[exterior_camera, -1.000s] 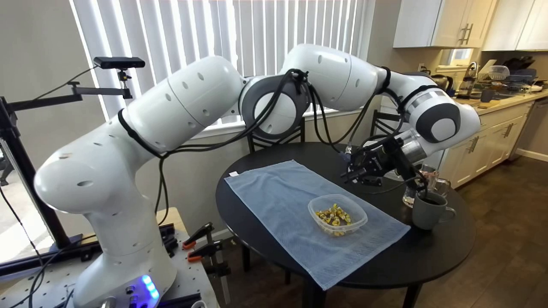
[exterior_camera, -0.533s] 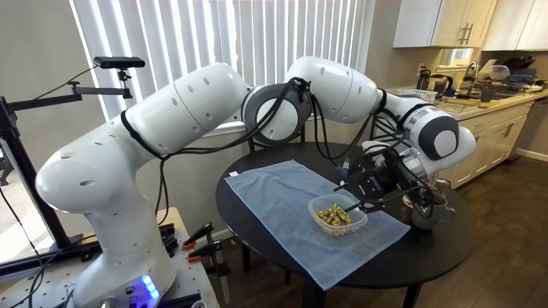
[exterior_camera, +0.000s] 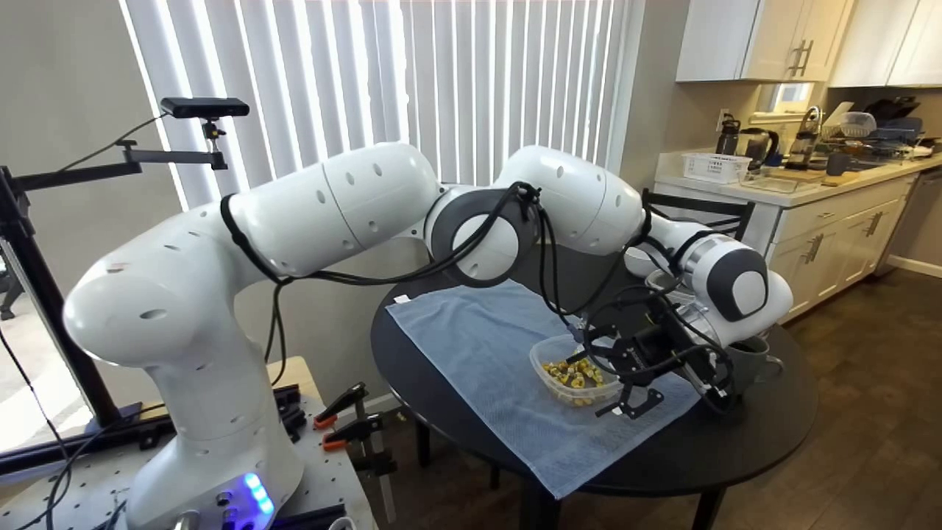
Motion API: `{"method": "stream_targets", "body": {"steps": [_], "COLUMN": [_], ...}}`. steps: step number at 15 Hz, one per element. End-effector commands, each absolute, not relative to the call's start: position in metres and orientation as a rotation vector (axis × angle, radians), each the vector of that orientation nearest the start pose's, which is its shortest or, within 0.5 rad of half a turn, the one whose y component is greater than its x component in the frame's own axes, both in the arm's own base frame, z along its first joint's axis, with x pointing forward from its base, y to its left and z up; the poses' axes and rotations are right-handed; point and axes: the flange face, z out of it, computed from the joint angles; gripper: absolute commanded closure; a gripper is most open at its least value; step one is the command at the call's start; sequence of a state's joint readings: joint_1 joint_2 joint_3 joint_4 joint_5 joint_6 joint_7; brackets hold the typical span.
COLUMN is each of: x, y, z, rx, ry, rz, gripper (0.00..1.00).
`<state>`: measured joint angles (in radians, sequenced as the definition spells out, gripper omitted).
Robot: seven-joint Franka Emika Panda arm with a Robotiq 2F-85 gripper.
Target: Pour the contents of the lunchbox onto the blue towel on the table
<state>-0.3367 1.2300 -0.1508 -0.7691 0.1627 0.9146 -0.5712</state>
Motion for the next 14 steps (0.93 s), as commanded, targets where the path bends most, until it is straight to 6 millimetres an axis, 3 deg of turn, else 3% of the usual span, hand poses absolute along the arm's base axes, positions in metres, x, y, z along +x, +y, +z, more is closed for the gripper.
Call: {"method": "stream_targets", "body": {"steps": [1, 4, 7, 14], "x": [0.616, 0.631, 0.644, 0.650], "y": [-0.269, -0.286, -0.291, -0.258], "z": [0.166, 0.183, 0.178, 0.148], "rx": [-2.432, -2.580, -2.640, -2.346], "ry": [-0.041, 0.028, 0.067, -0.025], "rz": [1.177, 1.068, 0.948, 0.717], "gripper": [0.00, 0.00, 0.00, 0.00]}}
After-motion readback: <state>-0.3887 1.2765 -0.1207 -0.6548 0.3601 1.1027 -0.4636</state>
